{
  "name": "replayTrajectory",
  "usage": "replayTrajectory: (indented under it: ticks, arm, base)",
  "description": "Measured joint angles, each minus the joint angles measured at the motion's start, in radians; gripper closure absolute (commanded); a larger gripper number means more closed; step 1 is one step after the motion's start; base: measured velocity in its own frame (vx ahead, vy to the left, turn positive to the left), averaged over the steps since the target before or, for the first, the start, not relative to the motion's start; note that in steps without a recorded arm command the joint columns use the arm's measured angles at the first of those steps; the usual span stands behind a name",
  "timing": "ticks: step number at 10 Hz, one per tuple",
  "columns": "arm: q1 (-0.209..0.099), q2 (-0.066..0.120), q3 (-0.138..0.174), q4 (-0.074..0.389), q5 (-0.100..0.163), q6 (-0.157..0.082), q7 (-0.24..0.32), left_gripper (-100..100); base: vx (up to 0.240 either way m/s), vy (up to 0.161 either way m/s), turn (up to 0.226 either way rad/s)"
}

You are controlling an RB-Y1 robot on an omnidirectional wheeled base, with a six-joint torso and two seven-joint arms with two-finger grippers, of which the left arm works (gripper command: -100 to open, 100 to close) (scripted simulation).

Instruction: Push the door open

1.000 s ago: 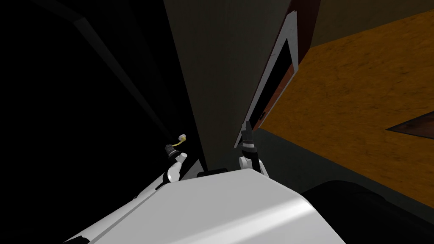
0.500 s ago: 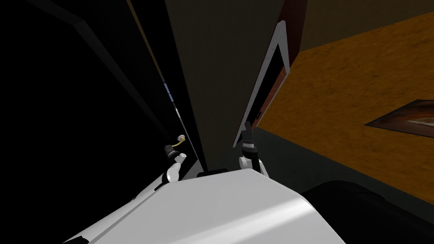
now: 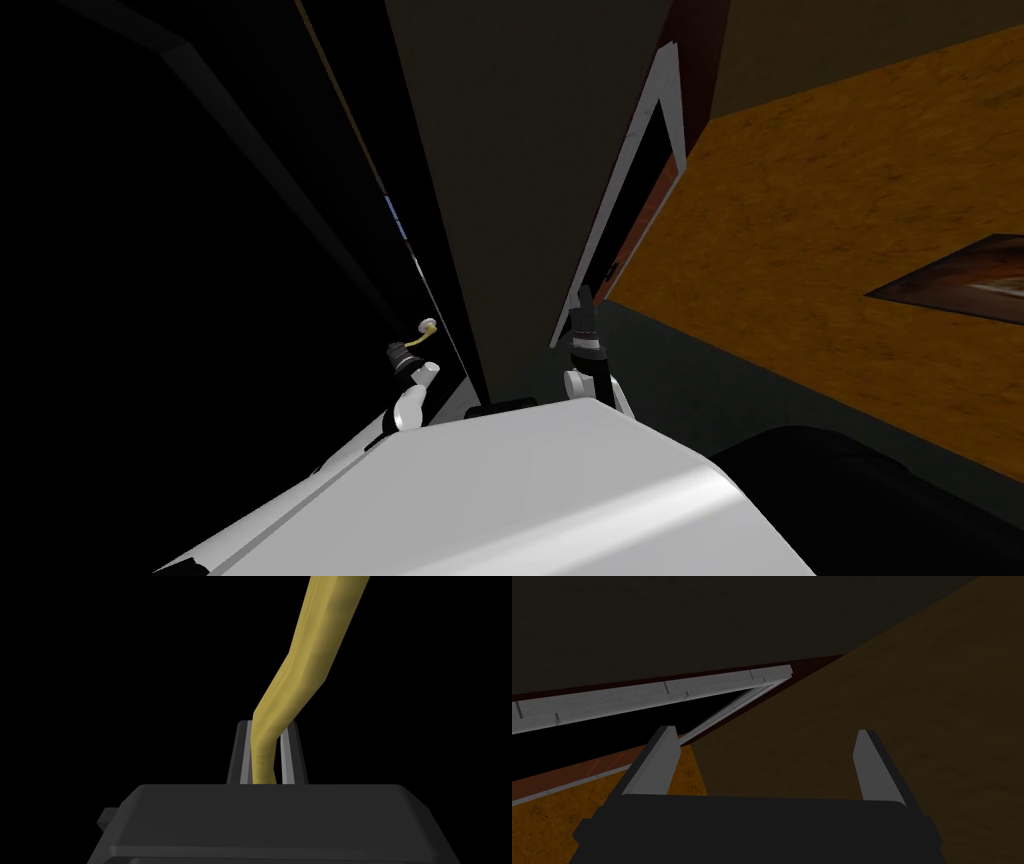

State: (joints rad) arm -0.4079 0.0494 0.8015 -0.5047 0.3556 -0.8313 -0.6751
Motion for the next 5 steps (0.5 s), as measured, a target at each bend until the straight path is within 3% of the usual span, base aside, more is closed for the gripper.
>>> replayTrajectory:
  ticks: [1, 2, 3, 5]
  arm:
    - [-0.009, 0.008, 0.000, 0.024, 0.000, -0.006, 0.000, 100]
    - [0.002, -0.007, 0.001, -0.013, 0.000, 0.008, -0.006, 100]
    - [0.010, -0.018, 0.003, -0.045, 0.001, 0.027, -0.015, 100]
    - [0.006, -0.014, -0.007, -0.047, -0.003, 0.027, -0.007, 100]
  base:
    - [0.005, -0.009, 0.026]
    - [0.000, 0.000, 0.000]
    - [-0.054, 0.073, 0.015]
    - [-0.108, 0.107, -0.035]
